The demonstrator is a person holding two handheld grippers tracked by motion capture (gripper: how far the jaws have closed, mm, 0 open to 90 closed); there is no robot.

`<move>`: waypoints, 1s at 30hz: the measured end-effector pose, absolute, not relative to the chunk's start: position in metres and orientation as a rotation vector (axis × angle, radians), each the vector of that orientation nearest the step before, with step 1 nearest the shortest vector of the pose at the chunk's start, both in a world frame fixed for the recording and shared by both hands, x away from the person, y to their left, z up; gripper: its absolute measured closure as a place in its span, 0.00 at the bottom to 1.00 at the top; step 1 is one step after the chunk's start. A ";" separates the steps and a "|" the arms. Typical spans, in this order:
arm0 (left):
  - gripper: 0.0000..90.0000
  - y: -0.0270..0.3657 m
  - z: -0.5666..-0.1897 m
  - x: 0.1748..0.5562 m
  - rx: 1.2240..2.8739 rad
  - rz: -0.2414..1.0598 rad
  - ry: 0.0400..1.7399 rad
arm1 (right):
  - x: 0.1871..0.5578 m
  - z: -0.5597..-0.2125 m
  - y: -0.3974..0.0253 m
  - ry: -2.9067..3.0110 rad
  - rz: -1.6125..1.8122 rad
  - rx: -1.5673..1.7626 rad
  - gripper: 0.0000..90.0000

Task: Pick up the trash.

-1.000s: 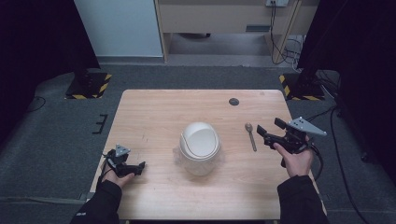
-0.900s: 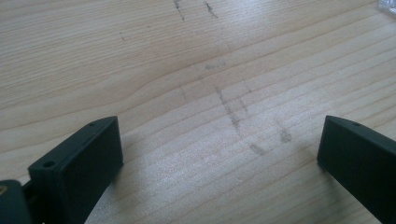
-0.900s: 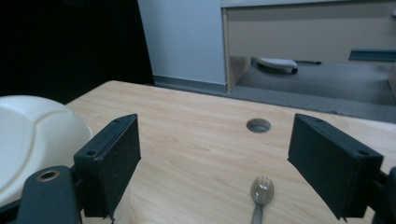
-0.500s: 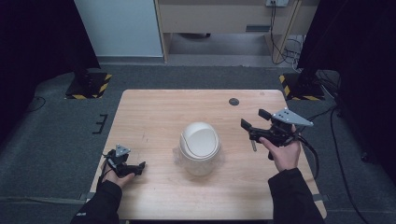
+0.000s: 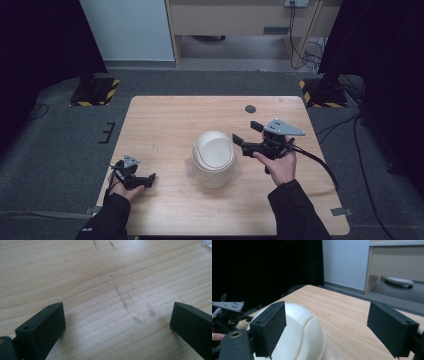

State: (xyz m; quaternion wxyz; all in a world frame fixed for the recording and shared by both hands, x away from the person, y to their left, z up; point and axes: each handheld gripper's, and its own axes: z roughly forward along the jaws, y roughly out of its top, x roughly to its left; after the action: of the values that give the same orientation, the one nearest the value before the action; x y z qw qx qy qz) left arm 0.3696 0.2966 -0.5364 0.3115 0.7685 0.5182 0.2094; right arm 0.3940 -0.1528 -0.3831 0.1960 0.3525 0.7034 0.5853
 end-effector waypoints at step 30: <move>0.00 0.296 -0.536 0.370 2.032 0.552 1.362 | 0.397 -0.443 -0.108 2.214 1.418 0.955 0.20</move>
State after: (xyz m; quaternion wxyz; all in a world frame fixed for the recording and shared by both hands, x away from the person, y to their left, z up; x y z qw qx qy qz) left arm 0.3696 0.2956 -0.5364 0.3116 0.7700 0.5160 0.2091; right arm 0.3965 -0.1076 -0.4430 0.1715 0.3363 0.7798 0.4993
